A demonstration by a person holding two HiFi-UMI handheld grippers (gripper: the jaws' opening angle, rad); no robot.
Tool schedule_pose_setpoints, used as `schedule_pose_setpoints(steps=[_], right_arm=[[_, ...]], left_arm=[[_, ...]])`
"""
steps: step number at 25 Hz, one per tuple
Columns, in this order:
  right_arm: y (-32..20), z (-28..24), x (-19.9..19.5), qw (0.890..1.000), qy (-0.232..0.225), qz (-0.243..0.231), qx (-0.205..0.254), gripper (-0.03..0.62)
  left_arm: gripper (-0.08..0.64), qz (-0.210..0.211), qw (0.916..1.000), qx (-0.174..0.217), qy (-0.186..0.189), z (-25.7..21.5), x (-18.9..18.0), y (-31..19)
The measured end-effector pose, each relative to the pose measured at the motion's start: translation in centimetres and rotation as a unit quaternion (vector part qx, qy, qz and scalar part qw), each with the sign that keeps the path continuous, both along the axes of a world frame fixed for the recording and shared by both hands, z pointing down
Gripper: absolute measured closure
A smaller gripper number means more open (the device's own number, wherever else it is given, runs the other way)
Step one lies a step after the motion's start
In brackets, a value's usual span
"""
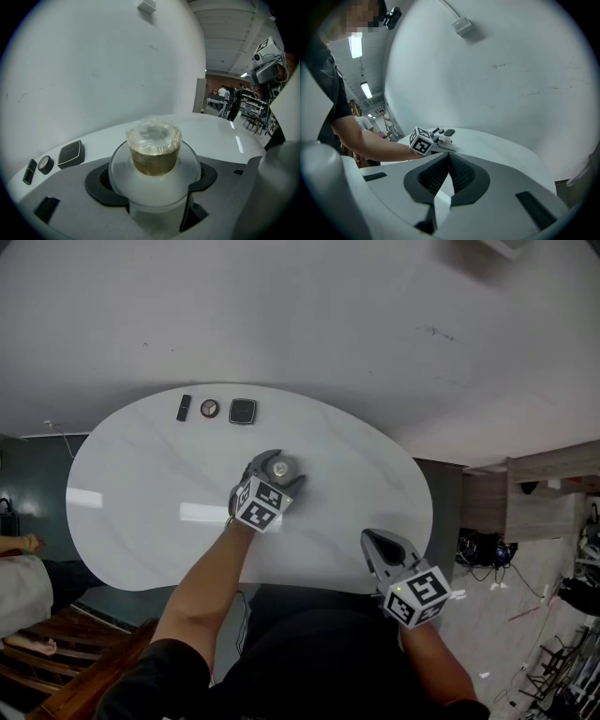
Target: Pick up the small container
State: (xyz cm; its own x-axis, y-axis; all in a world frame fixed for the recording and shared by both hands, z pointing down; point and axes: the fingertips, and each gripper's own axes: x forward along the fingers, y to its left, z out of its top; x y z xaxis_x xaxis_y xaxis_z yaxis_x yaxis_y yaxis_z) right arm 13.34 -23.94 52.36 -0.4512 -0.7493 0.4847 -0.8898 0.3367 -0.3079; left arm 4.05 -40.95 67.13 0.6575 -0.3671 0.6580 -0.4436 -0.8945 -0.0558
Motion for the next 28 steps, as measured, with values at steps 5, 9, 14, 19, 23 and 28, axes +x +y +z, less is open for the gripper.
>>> schedule_pose_setpoints(steps=[5,9,14,19,23,28], right_arm=[[-0.2,-0.7,-0.8,1.000,-0.002,-0.007,0.014,0.597],[-0.6,-1.5,-1.5,1.000,-0.001,-0.015,0.028,0.597],[-1.0,-2.7,-2.8,0.998,-0.003,-0.028,0.050,0.597],[-1.4,-4.3,-4.2,0.996,-0.006,-0.047,0.078,0.597],[-1.7,-6.0,-5.0,0.993,-0.017,-0.054,0.103,0.597],[-1.9,-7.5,-5.7,0.991,-0.019,-0.063,0.118,0.597]], left_arm=[[0.213,-0.005,1.0000,-0.005,0.005,-1.7,-0.9,0.8],[0.213,-0.009,0.9999,-0.008,0.011,-3.7,-1.8,1.7],[0.213,-0.005,0.9999,-0.002,0.013,-6.5,-3.2,3.5],[0.213,-0.008,0.9997,0.007,0.023,-10.2,-4.5,5.4],[0.213,-0.013,0.9991,0.019,0.035,-13.2,-5.4,6.9],[0.213,-0.006,0.9990,0.019,0.041,-16.5,-6.8,9.2]])
